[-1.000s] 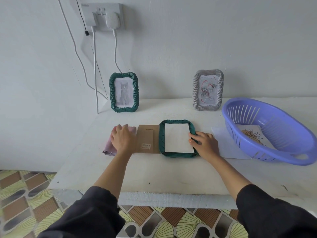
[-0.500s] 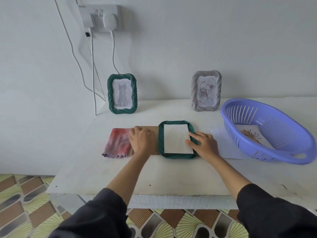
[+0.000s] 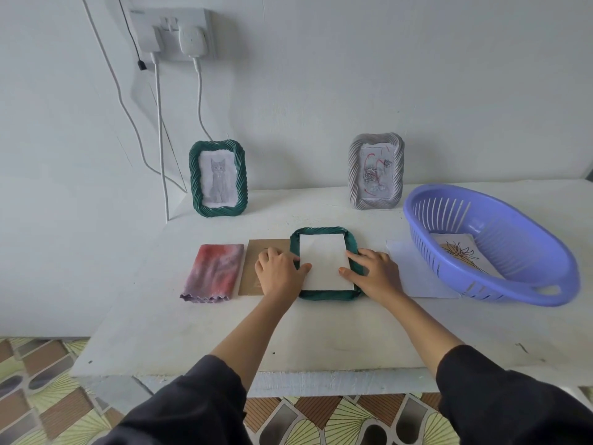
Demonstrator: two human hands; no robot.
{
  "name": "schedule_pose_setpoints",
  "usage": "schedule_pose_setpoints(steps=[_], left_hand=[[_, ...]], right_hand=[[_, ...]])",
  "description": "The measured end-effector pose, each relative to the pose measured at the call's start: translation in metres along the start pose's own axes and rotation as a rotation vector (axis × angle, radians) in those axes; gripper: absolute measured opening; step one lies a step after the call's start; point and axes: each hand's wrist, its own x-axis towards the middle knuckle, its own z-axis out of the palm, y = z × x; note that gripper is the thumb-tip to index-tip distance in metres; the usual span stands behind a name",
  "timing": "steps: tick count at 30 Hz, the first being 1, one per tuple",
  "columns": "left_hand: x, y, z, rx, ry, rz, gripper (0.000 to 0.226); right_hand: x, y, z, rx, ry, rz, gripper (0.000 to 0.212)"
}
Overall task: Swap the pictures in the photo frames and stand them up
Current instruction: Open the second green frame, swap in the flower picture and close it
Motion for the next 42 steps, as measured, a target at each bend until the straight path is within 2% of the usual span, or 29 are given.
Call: schedule_pose_setpoints(steps=[11, 15, 17, 20, 22, 24, 26, 27, 29, 31, 32, 34, 37, 42], left_hand=[[0.004, 0.004, -0.004, -0.162, -0.022, -0.095, 0.032], [0.004, 0.006, -0.009, -0.256, -0.032, -0.122, 0.011], [0.006, 0.006, -0.011, -0.332, -0.032, -0.133, 0.006], [0.011, 0.009, -0.018, -0.561, -0.047, -0.139, 0.011], [0.013, 0.018, -0.029, -0.732, -0.067, -0.126, 0.008], [0.017, 0.028, -0.037, -0.873, -0.075, -0.125, 0.015], [0.020, 0.039, -0.041, -0.952, -0.089, -0.121, 0.021], [0.021, 0.045, -0.041, -0.976, -0.099, -0.122, 0.022], [0.020, 0.056, -0.036, -1.021, -0.144, -0.125, 0.022], [0.015, 0.069, -0.026, -1.019, -0.213, -0.127, 0.022], [0.012, 0.076, -0.020, -1.007, -0.249, -0.124, 0.024], [0.007, 0.089, -0.004, -0.978, -0.301, -0.127, 0.026], [0.003, 0.108, 0.020, -0.932, -0.341, -0.133, 0.020], [-0.003, 0.139, 0.049, -0.959, -0.370, -0.198, 0.026]], right_hand=[[0.002, 0.000, 0.000, -0.030, 0.013, 0.012, 0.046], [0.001, -0.003, -0.002, -0.014, 0.025, 0.020, 0.041], [0.000, -0.006, -0.004, -0.004, 0.007, 0.027, 0.040], [-0.003, -0.012, -0.013, 0.035, -0.015, 0.036, 0.039], [-0.005, -0.020, -0.028, 0.055, 0.083, -0.002, 0.037], [-0.008, -0.027, -0.053, 0.047, 0.272, -0.053, 0.035], [-0.013, -0.029, -0.084, -0.068, 0.423, -0.039, 0.040], [-0.014, -0.025, -0.100, -0.175, 0.417, 0.013, 0.044], [-0.016, -0.014, -0.125, -0.374, 0.231, 0.167, 0.051], [-0.018, -0.002, -0.134, -0.392, 0.022, 0.271, 0.050], [-0.018, 0.002, -0.136, -0.357, -0.024, 0.274, 0.044], [-0.017, 0.011, -0.140, -0.286, -0.025, 0.230, 0.039], [-0.014, 0.018, -0.156, -0.168, -0.010, 0.197, 0.047], [-0.008, 0.032, -0.181, 0.031, -0.052, 0.158, 0.061]])
